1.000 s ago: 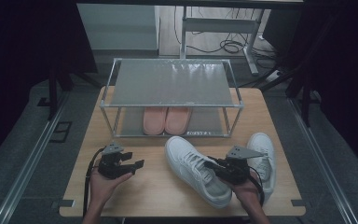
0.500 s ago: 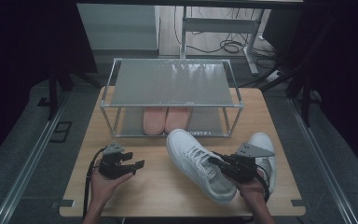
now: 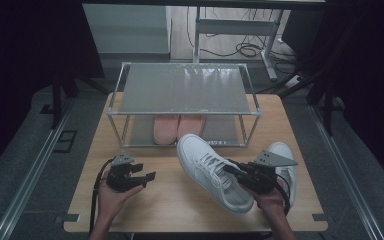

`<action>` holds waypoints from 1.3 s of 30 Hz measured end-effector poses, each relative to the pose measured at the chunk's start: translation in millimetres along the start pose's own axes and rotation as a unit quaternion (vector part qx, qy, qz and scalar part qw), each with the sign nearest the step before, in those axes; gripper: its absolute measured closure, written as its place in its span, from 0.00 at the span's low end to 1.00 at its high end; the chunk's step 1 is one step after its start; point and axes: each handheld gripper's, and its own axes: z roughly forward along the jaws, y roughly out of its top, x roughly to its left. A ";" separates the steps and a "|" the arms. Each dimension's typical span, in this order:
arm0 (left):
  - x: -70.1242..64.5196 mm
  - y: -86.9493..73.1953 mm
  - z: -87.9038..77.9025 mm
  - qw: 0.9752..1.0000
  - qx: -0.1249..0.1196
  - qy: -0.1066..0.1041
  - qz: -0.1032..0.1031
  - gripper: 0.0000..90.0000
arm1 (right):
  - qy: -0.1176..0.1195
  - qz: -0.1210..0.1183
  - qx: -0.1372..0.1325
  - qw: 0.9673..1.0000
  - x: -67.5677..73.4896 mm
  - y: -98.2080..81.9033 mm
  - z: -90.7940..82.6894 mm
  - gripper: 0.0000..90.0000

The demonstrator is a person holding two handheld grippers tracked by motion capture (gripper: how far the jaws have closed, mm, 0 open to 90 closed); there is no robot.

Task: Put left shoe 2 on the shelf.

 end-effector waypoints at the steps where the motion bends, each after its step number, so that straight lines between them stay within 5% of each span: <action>1: 0.0 0.1 -0.3 1.000 -0.001 0.000 0.000 0.41 | 0.000 -0.001 -0.002 1.000 0.1 1.0 -0.1 0.91; 24: 0.0 0.4 0.5 1.000 0.002 -0.004 -0.001 0.41 | 0.003 0.003 -0.039 0.999 -3.1 36.4 2.5 0.91; 39: -1.7 0.0 4.5 1.000 0.007 -0.008 -0.001 0.41 | 0.014 -0.005 -0.069 0.998 -6.4 91.0 4.9 0.91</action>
